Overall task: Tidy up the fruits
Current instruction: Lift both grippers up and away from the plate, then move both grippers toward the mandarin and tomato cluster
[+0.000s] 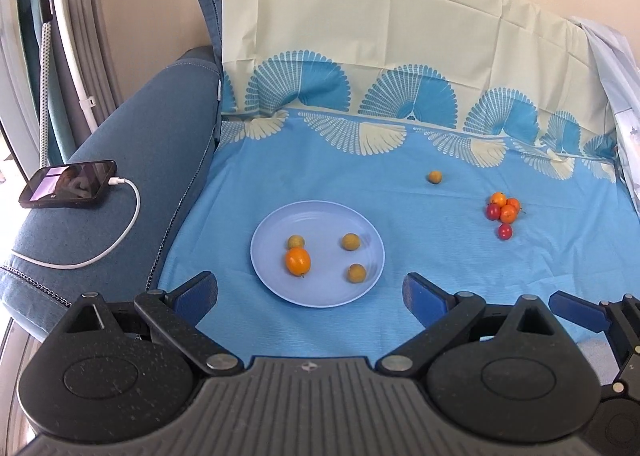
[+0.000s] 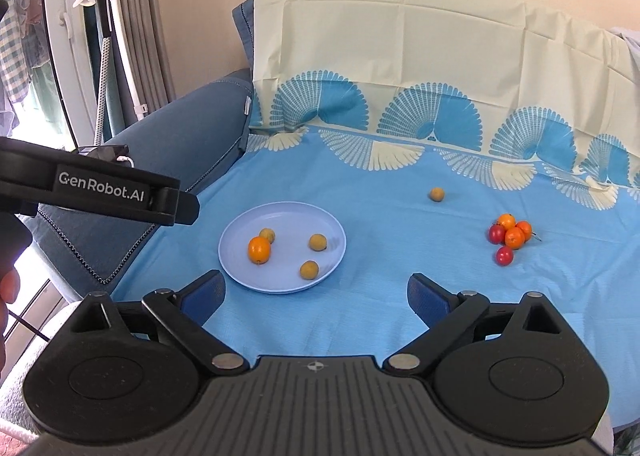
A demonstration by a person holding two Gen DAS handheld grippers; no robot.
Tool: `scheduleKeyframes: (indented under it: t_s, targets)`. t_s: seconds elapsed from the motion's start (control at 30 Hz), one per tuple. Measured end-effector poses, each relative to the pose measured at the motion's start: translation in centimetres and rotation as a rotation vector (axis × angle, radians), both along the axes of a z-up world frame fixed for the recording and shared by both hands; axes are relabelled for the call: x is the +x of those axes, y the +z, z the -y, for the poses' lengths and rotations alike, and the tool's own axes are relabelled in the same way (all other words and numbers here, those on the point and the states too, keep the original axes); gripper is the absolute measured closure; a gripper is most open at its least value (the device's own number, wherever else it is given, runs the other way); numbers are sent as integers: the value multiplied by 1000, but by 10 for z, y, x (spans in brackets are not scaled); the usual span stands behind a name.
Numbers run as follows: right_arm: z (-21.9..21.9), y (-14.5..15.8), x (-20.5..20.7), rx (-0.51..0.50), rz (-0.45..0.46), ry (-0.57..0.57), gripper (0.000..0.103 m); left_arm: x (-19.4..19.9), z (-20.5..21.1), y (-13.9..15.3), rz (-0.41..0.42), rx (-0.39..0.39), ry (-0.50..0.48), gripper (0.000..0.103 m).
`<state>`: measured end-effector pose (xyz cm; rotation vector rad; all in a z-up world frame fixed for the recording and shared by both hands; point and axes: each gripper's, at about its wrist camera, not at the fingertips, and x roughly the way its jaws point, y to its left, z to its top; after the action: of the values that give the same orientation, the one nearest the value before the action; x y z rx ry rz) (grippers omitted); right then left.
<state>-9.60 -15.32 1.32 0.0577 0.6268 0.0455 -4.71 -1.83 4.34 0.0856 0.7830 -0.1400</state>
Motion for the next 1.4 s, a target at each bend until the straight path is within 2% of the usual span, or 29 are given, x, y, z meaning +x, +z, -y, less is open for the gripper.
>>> scheduleKeyframes:
  t_s: [0.9, 1.17, 1.4]
  targets:
    - [24, -10, 18, 44, -32, -56, 5, 28, 29, -11, -22, 33, -39, 3]
    - [55, -20, 30, 58, -41, -119, 5, 54, 57, -25, -54, 48, -76, 3]
    - [116, -41, 50, 46, -43, -278, 5, 99, 109, -46, -74, 53, -146, 3]
